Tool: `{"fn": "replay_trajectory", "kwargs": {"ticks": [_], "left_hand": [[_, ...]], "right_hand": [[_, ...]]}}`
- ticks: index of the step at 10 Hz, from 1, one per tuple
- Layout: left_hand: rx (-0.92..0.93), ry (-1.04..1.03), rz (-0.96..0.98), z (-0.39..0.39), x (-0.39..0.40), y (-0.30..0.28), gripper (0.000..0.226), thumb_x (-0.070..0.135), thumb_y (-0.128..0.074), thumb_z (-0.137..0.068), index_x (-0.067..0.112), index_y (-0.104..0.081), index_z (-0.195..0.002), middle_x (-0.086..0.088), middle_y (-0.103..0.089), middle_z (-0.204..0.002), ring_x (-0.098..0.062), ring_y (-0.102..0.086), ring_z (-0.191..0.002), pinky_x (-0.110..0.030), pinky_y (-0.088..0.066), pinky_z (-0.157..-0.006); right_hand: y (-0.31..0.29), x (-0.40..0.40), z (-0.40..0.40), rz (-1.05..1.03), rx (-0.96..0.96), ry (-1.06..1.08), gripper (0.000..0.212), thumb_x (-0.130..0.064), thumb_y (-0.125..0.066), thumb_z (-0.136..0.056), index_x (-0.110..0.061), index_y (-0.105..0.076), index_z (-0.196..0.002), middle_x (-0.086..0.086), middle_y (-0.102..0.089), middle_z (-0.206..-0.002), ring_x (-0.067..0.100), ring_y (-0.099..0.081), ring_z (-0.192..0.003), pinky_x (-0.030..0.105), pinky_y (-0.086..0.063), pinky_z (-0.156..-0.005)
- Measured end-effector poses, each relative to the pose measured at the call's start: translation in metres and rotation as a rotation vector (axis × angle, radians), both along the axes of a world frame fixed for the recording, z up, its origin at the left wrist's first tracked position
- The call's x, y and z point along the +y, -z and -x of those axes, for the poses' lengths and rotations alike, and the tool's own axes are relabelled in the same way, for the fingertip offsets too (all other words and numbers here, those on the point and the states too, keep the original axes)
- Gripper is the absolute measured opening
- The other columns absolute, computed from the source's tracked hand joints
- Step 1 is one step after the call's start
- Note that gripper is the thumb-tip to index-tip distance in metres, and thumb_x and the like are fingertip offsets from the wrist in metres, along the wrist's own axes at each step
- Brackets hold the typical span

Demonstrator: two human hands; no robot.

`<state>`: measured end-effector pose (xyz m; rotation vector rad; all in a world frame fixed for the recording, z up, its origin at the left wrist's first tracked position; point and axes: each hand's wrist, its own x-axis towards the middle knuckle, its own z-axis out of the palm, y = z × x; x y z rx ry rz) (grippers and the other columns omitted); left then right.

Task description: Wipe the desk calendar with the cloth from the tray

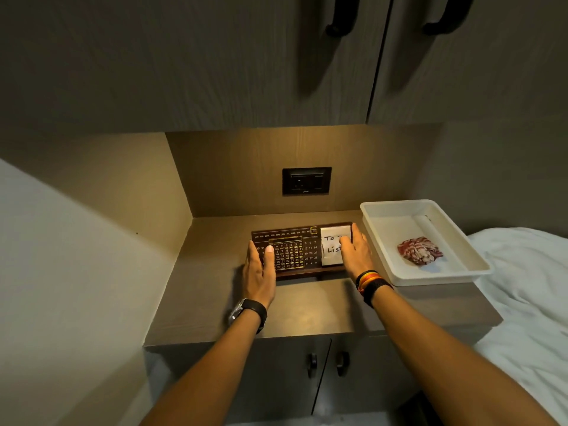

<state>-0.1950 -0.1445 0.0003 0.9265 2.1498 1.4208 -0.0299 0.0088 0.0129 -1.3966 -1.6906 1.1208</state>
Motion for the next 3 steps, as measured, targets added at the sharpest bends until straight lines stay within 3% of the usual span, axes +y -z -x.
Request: {"fn": "replay_trajectory", "kwargs": {"ticks": [2,3], "left_hand": [[0.05,0.032,0.056,0.002,-0.007,-0.009,0.073,0.057,-0.029,-0.104,0.022,-0.004,-0.163,-0.008,-0.025,-0.168,-0.029,-0.032,-0.15,-0.035,-0.032,-0.11],[0.067,0.035,0.048,0.006,-0.009,-0.011,0.074,0.058,-0.028,-0.104,0.022,-0.001,-0.163,-0.007,-0.017,-0.17,-0.03,-0.026,-0.154,-0.042,-0.029,-0.12]], "right_hand": [[-0.006,-0.02,-0.007,0.059,0.052,-0.029,0.061,-0.027,-0.042,-0.107,-0.02,-0.021,-0.164,0.012,-0.058,-0.148,0.022,-0.067,-0.114,0.036,-0.059,-0.091],[-0.004,-0.033,-0.014,0.097,0.109,0.032,0.068,-0.025,-0.043,-0.107,-0.021,-0.01,-0.167,0.013,-0.047,-0.159,0.028,-0.055,-0.135,0.043,-0.046,-0.109]]}}
